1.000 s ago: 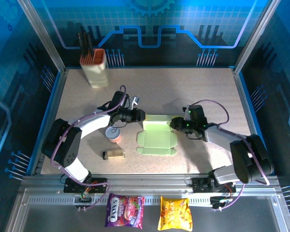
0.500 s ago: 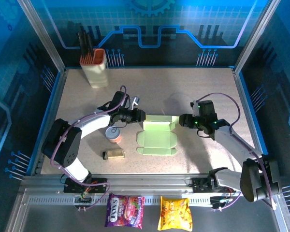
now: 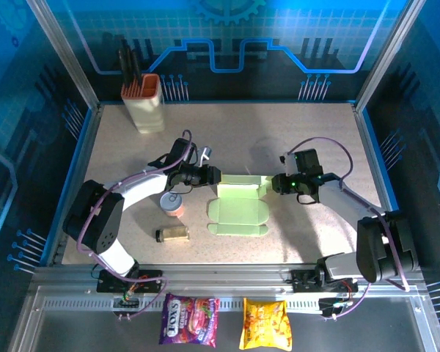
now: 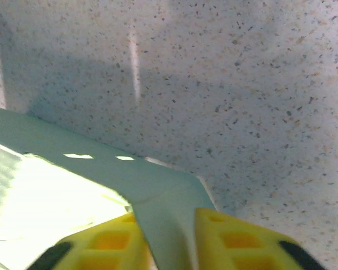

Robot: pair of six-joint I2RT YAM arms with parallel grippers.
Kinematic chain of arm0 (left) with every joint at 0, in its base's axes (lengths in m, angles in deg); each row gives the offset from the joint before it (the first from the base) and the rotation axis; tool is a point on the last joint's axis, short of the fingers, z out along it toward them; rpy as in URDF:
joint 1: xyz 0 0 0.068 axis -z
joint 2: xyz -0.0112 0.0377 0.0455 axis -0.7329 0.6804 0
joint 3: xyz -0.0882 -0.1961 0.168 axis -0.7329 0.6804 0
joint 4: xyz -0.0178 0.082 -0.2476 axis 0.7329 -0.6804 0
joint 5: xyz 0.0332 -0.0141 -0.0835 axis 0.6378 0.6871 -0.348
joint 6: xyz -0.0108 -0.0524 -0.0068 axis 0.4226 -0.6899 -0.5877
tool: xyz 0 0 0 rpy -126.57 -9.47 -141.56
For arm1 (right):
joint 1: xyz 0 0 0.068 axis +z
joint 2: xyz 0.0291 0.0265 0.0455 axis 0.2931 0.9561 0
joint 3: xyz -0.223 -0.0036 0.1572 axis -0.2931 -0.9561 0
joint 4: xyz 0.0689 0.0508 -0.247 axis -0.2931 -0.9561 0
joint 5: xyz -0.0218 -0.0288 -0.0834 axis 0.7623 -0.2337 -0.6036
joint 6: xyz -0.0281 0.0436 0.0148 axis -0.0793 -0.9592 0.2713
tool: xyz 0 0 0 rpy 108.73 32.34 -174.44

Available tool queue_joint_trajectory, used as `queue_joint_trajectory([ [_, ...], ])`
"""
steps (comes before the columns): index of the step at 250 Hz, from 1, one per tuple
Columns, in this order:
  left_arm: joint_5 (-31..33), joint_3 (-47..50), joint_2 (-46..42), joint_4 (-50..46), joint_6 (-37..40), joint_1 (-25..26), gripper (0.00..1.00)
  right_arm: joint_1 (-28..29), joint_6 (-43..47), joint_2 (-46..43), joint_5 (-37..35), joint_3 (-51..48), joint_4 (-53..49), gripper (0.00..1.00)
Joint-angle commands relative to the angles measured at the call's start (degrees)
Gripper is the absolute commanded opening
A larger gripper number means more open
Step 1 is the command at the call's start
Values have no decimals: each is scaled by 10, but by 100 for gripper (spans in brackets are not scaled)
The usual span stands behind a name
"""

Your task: Fold the paper box

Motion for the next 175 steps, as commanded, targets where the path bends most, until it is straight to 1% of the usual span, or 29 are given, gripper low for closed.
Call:
queue_joint_trajectory([
  [1,10,-7,-6,-41,13,4,35,23,-6,-27,0,2,-7,19],
  [41,5,-6,-9,-43,13,4,35,59,-34,-41,-43,10,-36,13],
  [87,-4,3,-15,-47,12,8,35,93,-78,-37,-75,15,-42,9],
  [139,-17,16,-30,-61,16,18,35,122,-105,-3,-97,39,-43,9],
  [175,-25,34,-45,-69,18,24,39,131,-108,18,-118,58,-39,11],
])
